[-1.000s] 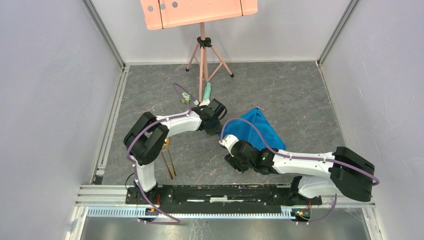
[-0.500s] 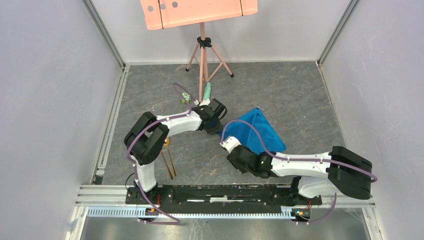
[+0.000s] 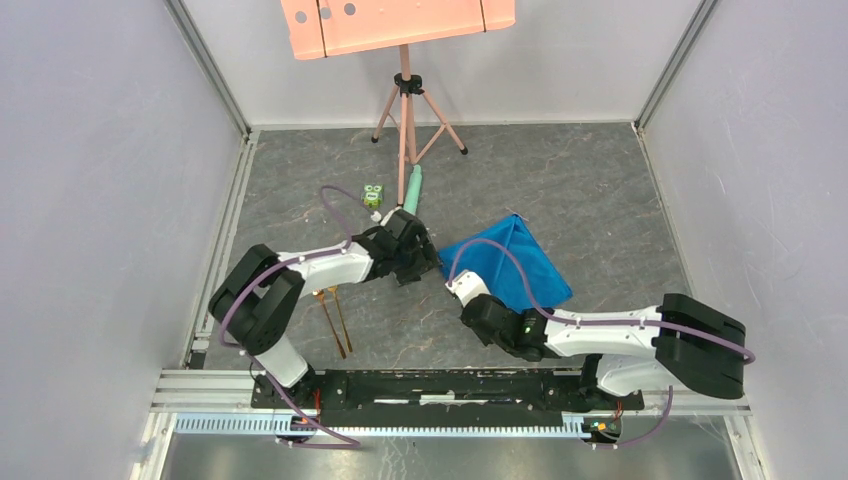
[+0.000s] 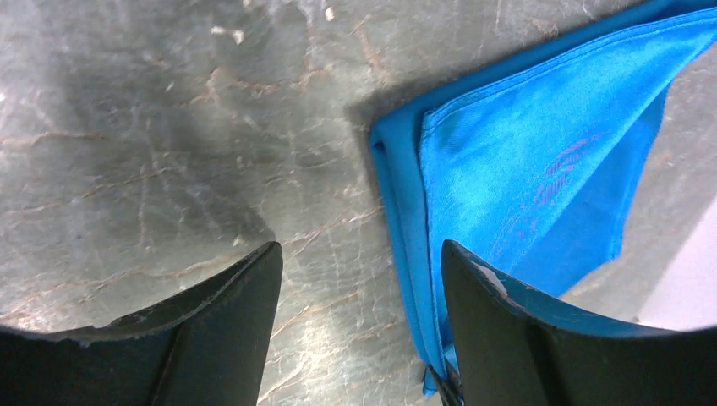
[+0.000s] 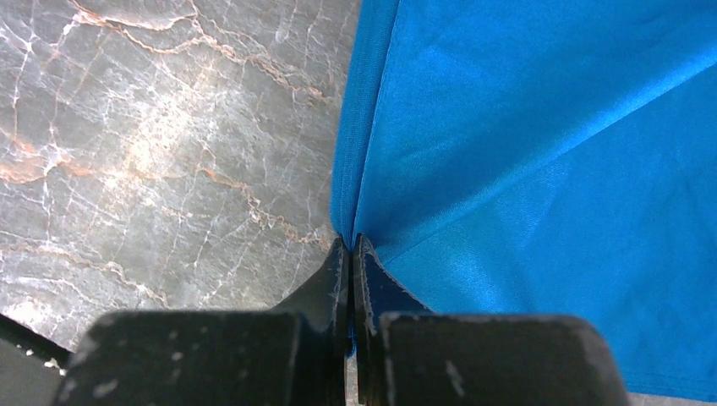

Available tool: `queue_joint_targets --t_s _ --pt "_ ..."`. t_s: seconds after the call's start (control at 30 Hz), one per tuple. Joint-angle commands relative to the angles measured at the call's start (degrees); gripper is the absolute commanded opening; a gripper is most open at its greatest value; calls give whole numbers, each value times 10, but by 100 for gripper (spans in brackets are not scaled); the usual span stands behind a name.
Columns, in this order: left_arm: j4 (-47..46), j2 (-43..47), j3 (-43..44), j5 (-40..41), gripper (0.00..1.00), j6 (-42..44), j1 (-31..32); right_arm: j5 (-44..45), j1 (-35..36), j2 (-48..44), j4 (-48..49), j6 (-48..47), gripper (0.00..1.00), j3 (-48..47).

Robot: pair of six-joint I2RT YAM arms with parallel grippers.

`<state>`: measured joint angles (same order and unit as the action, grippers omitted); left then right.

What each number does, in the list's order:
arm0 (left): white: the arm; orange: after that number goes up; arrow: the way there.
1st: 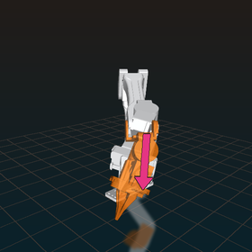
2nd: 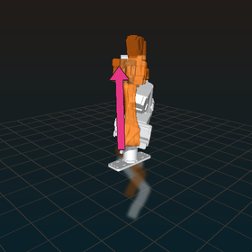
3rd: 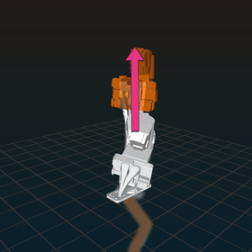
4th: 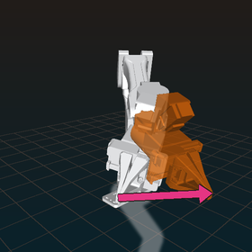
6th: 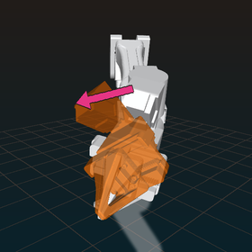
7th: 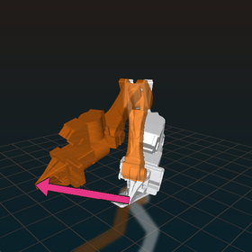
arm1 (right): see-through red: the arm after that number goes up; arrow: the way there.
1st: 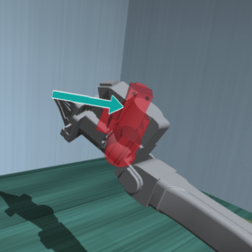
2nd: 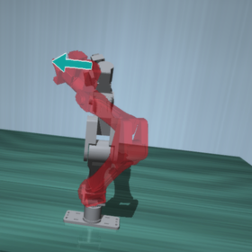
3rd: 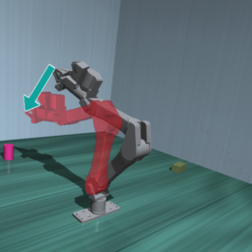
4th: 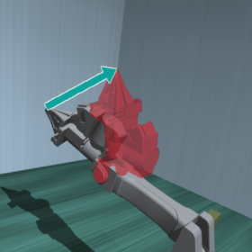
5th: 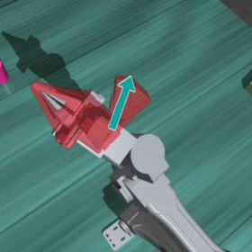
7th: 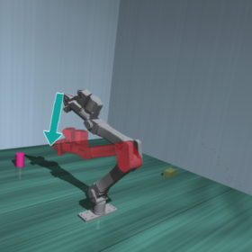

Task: Fold the napkin into a case and place the utensils inside
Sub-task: Pick up the upper triangle-folded napkin from the center of the board.

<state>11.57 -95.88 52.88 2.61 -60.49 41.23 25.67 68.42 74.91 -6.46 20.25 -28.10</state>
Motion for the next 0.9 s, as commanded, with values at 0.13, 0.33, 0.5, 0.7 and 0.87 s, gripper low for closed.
queue_joint_targets --t_s 0.13,0.33,0.5,0.7,0.87 --pt "-208 23 -95 -127 80 -108 -23 -20 1 -62 0 13 1 12" --pt "-251 -19 -106 -129 72 -167 -18 -13 0 -76 -6 16 0 5" --pt "-229 -31 -112 -86 59 -177 -18 -11 -1 -77 -4 25 0 5" --pt "-218 -60 -101 -70 54 -170 -17 -13 0 -83 -2 25 0 6" --pt "-146 -66 -74 -29 51 -167 -16 -12 -2 -88 -1 27 0 9"
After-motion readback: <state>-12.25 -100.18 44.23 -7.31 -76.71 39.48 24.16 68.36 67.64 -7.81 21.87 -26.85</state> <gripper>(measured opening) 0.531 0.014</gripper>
